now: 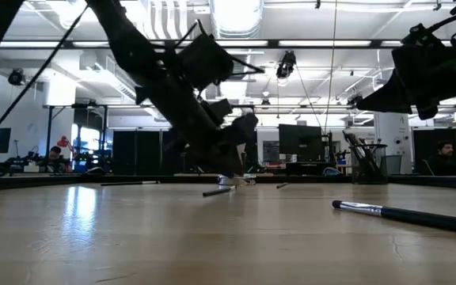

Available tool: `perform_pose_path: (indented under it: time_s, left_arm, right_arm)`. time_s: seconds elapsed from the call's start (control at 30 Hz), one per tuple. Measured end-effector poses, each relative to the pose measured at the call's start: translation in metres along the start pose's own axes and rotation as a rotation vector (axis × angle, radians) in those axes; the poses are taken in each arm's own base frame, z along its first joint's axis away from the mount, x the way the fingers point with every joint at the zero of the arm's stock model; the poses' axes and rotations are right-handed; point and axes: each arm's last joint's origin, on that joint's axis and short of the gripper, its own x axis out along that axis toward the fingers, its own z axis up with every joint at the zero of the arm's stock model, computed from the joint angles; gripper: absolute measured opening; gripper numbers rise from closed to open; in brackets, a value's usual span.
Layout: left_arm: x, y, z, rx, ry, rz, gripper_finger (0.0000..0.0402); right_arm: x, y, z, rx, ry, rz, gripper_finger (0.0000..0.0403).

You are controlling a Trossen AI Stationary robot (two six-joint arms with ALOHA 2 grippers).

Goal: Pick & Place Makeup Supplies
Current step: Put the makeup brush into the makeup holder

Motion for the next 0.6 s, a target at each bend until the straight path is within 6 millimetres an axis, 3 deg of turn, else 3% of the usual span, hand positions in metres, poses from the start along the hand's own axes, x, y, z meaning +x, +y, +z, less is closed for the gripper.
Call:
perform_pose_path:
  time_s: [0.2, 0.6]
  left_arm:
    - [0.01, 0.011, 0.002, -0.026, 0.007, 0.038, 0.0104]
    - [0.017, 0.012, -0.005, -0.024, 0.051, 0.0, 0.0098]
  right_arm:
    - [-0.001, 0.001, 0.0, -0.003, -0.002, 0.005, 0.0008]
    - [0.0, 0.001, 0.001, -0.003, -0.002, 0.006, 0.0008]
